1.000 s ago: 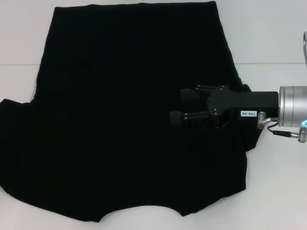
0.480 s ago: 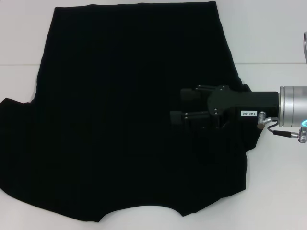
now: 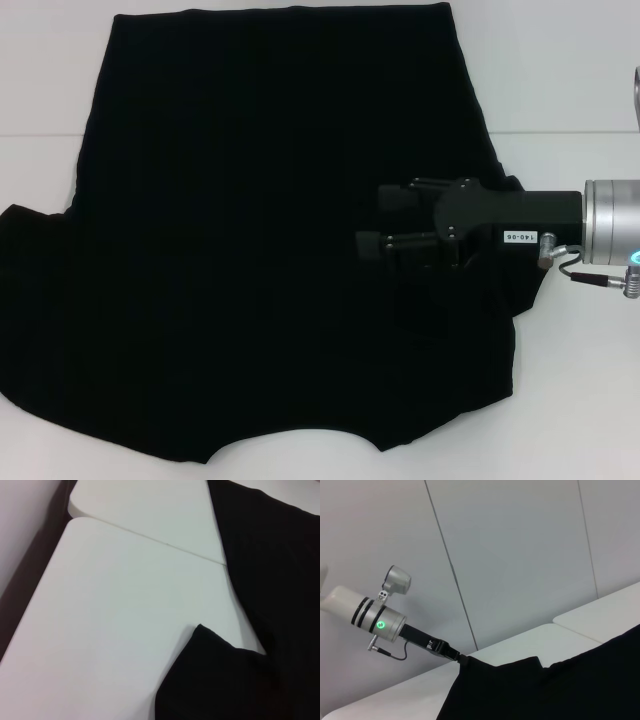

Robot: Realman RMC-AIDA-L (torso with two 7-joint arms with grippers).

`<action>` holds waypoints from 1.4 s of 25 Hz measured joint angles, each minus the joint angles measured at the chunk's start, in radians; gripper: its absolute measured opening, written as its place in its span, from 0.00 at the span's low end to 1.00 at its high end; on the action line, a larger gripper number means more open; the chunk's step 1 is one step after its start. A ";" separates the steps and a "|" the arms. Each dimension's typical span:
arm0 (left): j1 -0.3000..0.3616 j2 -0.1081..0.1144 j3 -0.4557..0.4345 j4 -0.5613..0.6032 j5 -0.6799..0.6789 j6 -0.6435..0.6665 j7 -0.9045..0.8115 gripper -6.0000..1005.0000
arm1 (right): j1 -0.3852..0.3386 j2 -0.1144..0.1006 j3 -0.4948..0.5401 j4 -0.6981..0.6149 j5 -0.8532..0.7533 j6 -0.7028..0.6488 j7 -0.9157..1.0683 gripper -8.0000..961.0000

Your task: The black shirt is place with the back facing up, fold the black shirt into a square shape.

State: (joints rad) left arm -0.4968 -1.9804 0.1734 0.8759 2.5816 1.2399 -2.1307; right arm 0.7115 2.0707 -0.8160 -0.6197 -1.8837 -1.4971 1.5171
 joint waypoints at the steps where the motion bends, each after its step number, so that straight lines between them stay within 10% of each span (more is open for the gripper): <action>1: -0.001 0.001 0.000 0.000 -0.001 0.002 0.000 0.01 | -0.001 0.000 0.000 0.000 0.000 0.000 0.000 0.94; 11: -0.055 0.001 0.059 -0.004 -0.172 0.160 0.095 0.06 | -0.015 -0.004 0.030 0.005 0.000 -0.004 -0.005 0.94; 19: -0.156 -0.099 0.366 -0.050 -0.210 0.125 0.172 0.10 | -0.027 -0.006 0.040 0.006 0.000 -0.009 -0.005 0.94; 24: -0.159 -0.122 0.431 -0.051 -0.228 0.090 0.154 0.13 | -0.029 -0.006 0.043 0.003 0.000 -0.009 -0.005 0.94; 35: -0.042 -0.075 0.376 -0.044 -0.578 0.353 0.328 0.34 | -0.032 -0.053 0.130 -0.002 -0.005 0.012 0.161 0.94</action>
State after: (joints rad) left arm -0.5385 -2.0554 0.5489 0.8320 2.0034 1.5928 -1.8029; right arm 0.6794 2.0174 -0.6861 -0.6222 -1.8891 -1.4849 1.6779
